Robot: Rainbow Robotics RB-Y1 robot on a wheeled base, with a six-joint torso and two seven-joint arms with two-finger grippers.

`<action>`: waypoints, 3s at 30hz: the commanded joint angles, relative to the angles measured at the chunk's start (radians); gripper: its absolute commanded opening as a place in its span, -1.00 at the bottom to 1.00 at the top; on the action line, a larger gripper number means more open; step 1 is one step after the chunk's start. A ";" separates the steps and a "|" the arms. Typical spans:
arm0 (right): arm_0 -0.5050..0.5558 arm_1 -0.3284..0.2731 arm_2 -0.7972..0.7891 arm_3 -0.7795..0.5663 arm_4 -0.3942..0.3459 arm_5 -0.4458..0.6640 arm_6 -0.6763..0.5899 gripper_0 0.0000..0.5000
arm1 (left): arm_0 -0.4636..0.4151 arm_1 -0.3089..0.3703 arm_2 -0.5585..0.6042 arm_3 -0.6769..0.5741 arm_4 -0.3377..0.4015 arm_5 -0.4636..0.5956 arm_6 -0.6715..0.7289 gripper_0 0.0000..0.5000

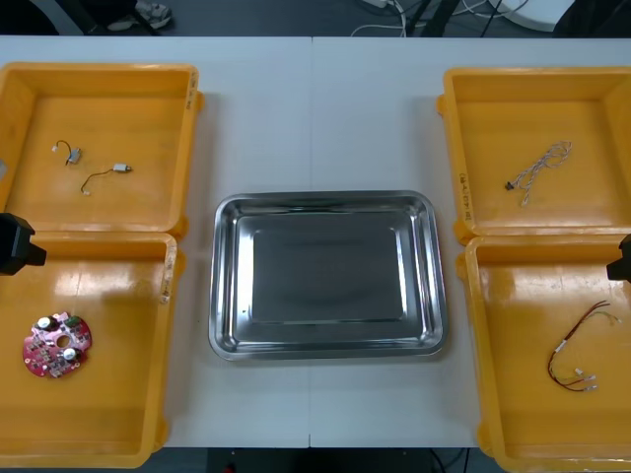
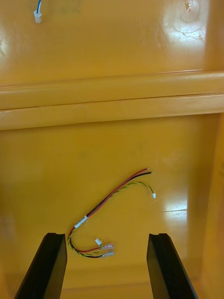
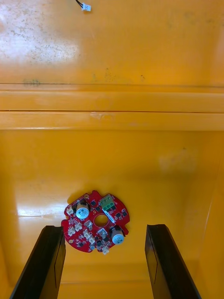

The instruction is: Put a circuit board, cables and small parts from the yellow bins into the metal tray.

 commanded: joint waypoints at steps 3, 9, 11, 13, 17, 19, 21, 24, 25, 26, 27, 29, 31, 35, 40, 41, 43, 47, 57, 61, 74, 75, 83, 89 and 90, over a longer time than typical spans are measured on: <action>0.008 -0.047 -0.036 -0.008 -0.004 0.004 0.022 1.00 | 0.017 0.036 0.033 -0.028 0.005 -0.011 -0.085 1.00; 0.008 -0.047 -0.036 -0.008 -0.004 0.004 0.022 1.00 | 0.017 0.036 0.033 -0.028 0.005 -0.011 -0.085 1.00; 0.008 -0.047 -0.036 -0.008 -0.004 0.004 0.022 1.00 | 0.017 0.036 0.033 -0.028 0.005 -0.011 -0.085 1.00; 0.008 -0.047 -0.036 -0.008 -0.004 0.004 0.022 1.00 | 0.017 0.036 0.033 -0.028 0.005 -0.011 -0.085 1.00; 0.008 -0.047 -0.036 -0.008 -0.004 0.004 0.022 1.00 | 0.017 0.036 0.033 -0.028 0.005 -0.011 -0.085 1.00; 0.002 -0.039 -0.038 -0.007 -0.003 0.000 0.022 1.00 | 0.017 0.036 0.033 -0.028 0.005 -0.011 -0.085 1.00; -0.001 -0.036 -0.039 -0.008 -0.003 -0.005 0.022 1.00 | 0.017 0.036 0.033 -0.028 0.005 -0.011 -0.085 1.00; -0.010 -0.039 -0.051 -0.017 -0.003 -0.020 0.025 1.00 | 0.017 0.036 0.033 -0.028 0.005 -0.011 -0.085 1.00; -0.012 -0.039 -0.051 -0.017 -0.003 -0.020 0.023 1.00 | 0.017 0.036 0.033 -0.028 0.005 -0.011 -0.085 1.00; -0.010 -0.039 -0.051 -0.019 -0.004 -0.022 0.022 1.00 | 0.017 0.036 0.033 -0.028 0.005 -0.011 -0.085 1.00; -0.007 -0.039 -0.051 -0.019 -0.003 -0.023 0.022 1.00 | 0.057 -0.006 0.004 -0.007 0.006 -0.001 -0.086 1.00; -0.007 -0.039 -0.051 -0.019 0.003 -0.025 0.022 1.00 | 0.060 -0.017 0.002 -0.001 0.006 -0.001 -0.089 1.00; -0.006 -0.038 -0.051 -0.019 0.007 -0.025 0.022 1.00 | 0.051 -0.009 0.000 -0.001 0.010 0.000 -0.098 1.00; 0.002 -0.027 -0.051 -0.019 0.017 -0.025 0.015 1.00 | 0.048 -0.004 -0.001 -0.001 0.014 0.002 -0.144 1.00; 0.013 0.005 -0.051 -0.019 0.036 -0.026 0.000 1.00 | 0.046 0.016 -0.001 -0.001 0.016 0.003 -0.246 1.00; 0.017 0.013 -0.051 -0.019 0.042 -0.026 -0.004 1.00 | 0.046 0.022 -0.001 -0.001 0.017 0.003 -0.270 1.00; 0.023 0.027 -0.051 -0.020 0.053 -0.028 -0.011 1.00 | 0.046 0.033 -0.003 -0.001 0.020 0.003 -0.302 1.00; 0.053 0.051 -0.051 -0.019 0.072 -0.051 -0.026 1.00 | 0.046 0.062 -0.009 -0.001 0.029 0.003 -0.362 1.00; 0.109 0.119 -0.051 -0.022 0.079 -0.079 -0.172 1.00 | 0.046 0.141 -0.062 -0.001 0.042 -0.038 -0.502 1.00; 0.123 0.143 -0.051 -0.024 0.083 -0.082 -0.189 1.00 | 0.048 0.160 -0.079 -0.001 0.051 -0.069 -0.545 1.00; 0.209 0.238 -0.050 -0.024 0.158 -0.125 -0.215 1.00 | 0.123 0.234 -0.084 -0.001 0.155 -0.225 -0.720 1.00; 0.209 0.244 -0.050 -0.024 0.161 -0.125 -0.215 1.00 | 0.129 0.237 -0.084 -0.001 0.158 -0.233 -0.729 1.00; 0.212 0.318 -0.050 -0.024 0.195 -0.123 -0.239 1.00 | 0.196 0.266 -0.087 -0.001 0.175 -0.307 -0.833 1.00; 0.212 0.352 -0.050 -0.022 0.212 -0.123 -0.264 1.00 | 0.209 0.276 -0.127 0.001 0.175 -0.354 -0.861 1.00; 0.212 0.353 -0.050 -0.024 0.214 -0.123 -0.267 1.00 | 0.210 0.278 -0.133 0.001 0.174 -0.360 -0.862 1.00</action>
